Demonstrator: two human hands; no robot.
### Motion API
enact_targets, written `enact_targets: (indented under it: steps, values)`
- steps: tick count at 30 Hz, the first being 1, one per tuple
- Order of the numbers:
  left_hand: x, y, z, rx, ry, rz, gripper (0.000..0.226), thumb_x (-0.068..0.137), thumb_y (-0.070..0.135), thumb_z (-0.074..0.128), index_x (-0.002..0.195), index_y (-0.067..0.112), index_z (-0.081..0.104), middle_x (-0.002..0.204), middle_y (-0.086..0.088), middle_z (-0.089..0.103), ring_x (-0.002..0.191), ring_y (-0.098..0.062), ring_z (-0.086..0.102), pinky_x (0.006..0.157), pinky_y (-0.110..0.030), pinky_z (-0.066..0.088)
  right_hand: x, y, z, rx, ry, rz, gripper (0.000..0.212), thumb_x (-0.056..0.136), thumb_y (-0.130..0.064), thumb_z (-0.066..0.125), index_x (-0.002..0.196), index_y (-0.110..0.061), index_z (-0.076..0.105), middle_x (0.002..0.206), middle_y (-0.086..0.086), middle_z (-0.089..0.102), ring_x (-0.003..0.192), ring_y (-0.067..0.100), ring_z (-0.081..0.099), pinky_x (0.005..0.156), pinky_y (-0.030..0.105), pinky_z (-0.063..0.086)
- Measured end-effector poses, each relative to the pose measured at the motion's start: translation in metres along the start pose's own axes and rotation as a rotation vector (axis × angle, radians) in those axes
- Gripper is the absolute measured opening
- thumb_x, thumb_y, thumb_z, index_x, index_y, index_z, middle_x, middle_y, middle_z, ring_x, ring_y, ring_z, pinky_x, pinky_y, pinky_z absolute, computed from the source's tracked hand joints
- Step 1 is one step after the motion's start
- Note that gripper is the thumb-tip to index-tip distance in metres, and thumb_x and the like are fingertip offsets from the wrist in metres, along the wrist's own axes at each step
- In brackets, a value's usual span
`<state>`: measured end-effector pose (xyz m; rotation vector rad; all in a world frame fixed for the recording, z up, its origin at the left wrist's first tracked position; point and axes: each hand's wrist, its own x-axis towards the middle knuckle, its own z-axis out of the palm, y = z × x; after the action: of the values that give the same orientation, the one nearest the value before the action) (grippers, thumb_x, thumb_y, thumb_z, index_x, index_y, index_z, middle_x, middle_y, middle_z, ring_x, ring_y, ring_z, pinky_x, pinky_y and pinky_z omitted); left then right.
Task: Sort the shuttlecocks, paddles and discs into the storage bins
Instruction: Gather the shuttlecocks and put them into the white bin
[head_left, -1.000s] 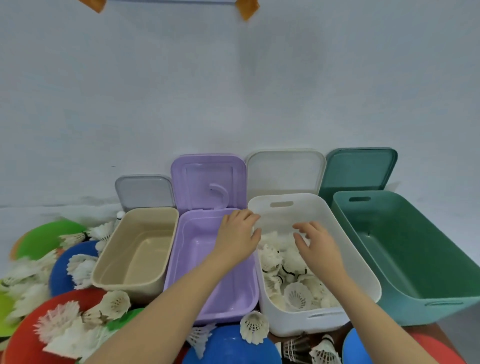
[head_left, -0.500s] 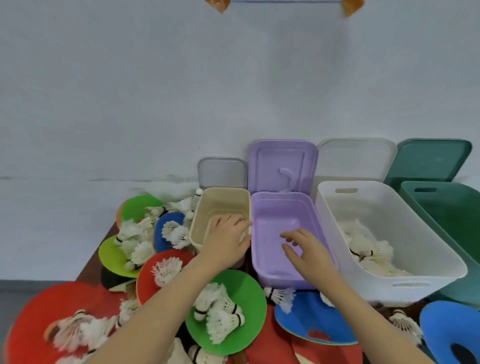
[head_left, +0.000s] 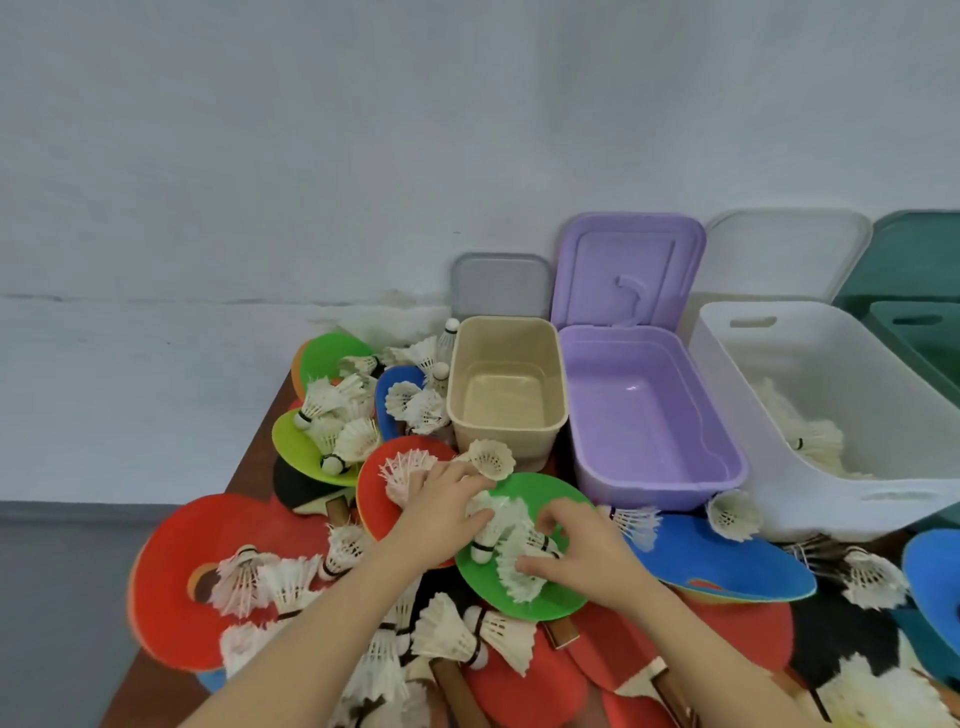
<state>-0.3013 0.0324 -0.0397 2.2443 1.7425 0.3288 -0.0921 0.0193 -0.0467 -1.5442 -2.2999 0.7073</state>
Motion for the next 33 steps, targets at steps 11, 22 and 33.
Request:
enact_targets:
  steps: [11, 22, 33]
  values:
    - [0.002, 0.01, 0.007, -0.231, 0.244, 0.031, 0.012, 0.088, 0.029, 0.062, 0.092, 0.023, 0.071, 0.11, 0.013, 0.058, 0.113, -0.011, 0.044, 0.084, -0.026, 0.016, -0.011, 0.015, -0.021, 0.043, 0.166, 0.033, 0.008, 0.082, -0.018, 0.062, 0.077, -0.022, 0.068, 0.073, -0.018, 0.057, 0.073, 0.011, 0.058, 0.072, 0.032, 0.045]
    - [0.067, 0.09, -0.038, -0.46, 0.481, 0.183, 0.03, 0.078, 0.04, 0.058, 0.082, 0.015, 0.073, 0.099, 0.0, 0.064, 0.096, -0.019, 0.059, 0.087, -0.05, 0.046, -0.004, 0.054, -0.12, 0.177, 0.459, -0.091, 0.01, 0.085, -0.011, 0.066, 0.079, -0.02, 0.067, 0.078, -0.009, 0.06, 0.074, 0.005, 0.055, 0.066, 0.02, 0.042]
    - [0.171, 0.247, -0.029, -0.514, 0.486, 0.296, 0.012, 0.082, 0.015, 0.067, 0.088, 0.007, 0.073, 0.098, -0.006, 0.065, 0.092, -0.021, 0.058, 0.085, -0.029, 0.043, -0.016, 0.159, -0.242, 0.12, 0.768, 0.032, 0.007, 0.088, -0.01, 0.061, 0.089, -0.012, 0.068, 0.082, -0.003, 0.059, 0.073, 0.011, 0.055, 0.069, 0.028, 0.044]
